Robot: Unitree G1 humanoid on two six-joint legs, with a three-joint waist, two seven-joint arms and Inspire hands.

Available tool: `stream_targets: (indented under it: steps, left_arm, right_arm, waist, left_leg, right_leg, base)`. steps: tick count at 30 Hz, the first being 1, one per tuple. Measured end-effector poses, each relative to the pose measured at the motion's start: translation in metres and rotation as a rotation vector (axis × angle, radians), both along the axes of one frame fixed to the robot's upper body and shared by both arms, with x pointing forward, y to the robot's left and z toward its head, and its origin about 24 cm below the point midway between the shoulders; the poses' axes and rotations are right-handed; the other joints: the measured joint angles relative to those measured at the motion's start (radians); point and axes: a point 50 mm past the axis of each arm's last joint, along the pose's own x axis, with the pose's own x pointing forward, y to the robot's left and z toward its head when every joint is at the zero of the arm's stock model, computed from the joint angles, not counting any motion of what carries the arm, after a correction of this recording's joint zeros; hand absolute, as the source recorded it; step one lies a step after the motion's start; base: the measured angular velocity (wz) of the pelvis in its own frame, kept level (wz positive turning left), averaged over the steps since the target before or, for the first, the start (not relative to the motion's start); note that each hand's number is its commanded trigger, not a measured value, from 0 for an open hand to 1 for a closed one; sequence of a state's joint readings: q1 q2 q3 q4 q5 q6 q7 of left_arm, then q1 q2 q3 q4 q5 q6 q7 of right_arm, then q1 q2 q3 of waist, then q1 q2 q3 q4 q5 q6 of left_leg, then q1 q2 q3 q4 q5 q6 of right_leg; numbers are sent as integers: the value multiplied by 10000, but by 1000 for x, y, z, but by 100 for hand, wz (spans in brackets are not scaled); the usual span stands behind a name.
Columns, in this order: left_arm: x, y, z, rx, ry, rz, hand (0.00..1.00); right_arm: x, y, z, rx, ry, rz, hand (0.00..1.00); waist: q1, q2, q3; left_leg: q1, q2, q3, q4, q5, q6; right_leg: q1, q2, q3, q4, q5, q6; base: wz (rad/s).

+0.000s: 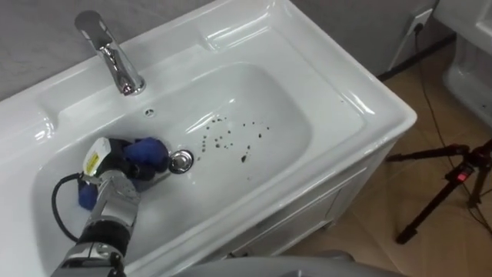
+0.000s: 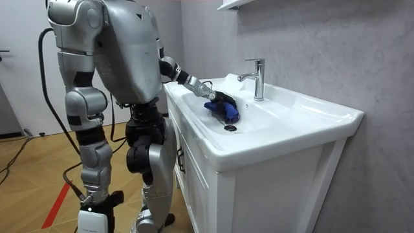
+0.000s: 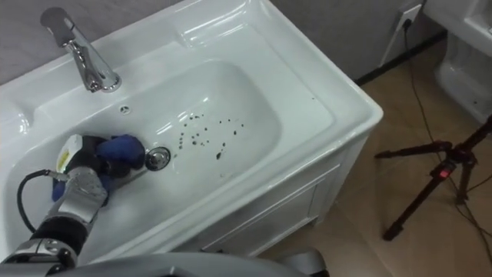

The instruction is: Wipe basin

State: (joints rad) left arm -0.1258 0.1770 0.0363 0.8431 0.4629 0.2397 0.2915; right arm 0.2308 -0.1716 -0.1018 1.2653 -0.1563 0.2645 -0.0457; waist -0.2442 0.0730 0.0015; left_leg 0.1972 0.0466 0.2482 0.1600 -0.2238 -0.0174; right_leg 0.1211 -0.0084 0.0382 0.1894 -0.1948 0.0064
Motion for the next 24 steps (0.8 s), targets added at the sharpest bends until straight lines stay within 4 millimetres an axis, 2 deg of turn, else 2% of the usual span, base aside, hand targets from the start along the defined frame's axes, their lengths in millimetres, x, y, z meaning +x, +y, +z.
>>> stream_targets:
  steps: [7, 15, 19, 21, 24]
  left_arm:
    - [-4, 0, -6, -193, 13, 400, 100]
    - [-4, -5, -9, -2214, -842, 1947, 100]
    - [7, -23, -8, -3125, -1234, 1874, 100]
    - [17, -40, -6, -3718, -1387, 1587, 100]
    - [34, -62, 1, -4537, -1744, 1390, 100]
  right_arm:
    - [-9, 1, 1, 266, 326, -168, 0]
    - [-7, 6, 0, 408, 258, -292, 0]
    - [-9, 10, -1, 652, 333, -340, 0]
    - [-8, 11, -2, 750, 339, -351, 0]
    - [-13, 12, -1, 745, 619, -433, 0]
  waist:
    - [-16, -137, -32]
    - [-232, -342, -38]
    - [-527, -455, -49]
    - [-847, -499, -57]
    - [-1003, -532, -56]
  left_leg:
    - [115, 32, 111, -141, 1, 0]
    - [217, 55, 249, -250, 16, -26]
    - [195, 54, 257, -259, 16, -26]
    - [66, 49, 303, -257, 15, -26]
    - [26, 57, 478, -262, 16, -25]
  right_leg:
    - [2, 66, 128, 90, 3, -1]
    - [-73, 100, 201, 153, -5, -27]
    - [-101, 103, 215, 160, -5, -27]
    - [-244, 109, 263, 158, -3, -24]
    - [-352, 117, 365, 159, 23, -18]
  base:
    - [-5]
    - [-4]
    - [-1]
    - [-8]
    - [-13]
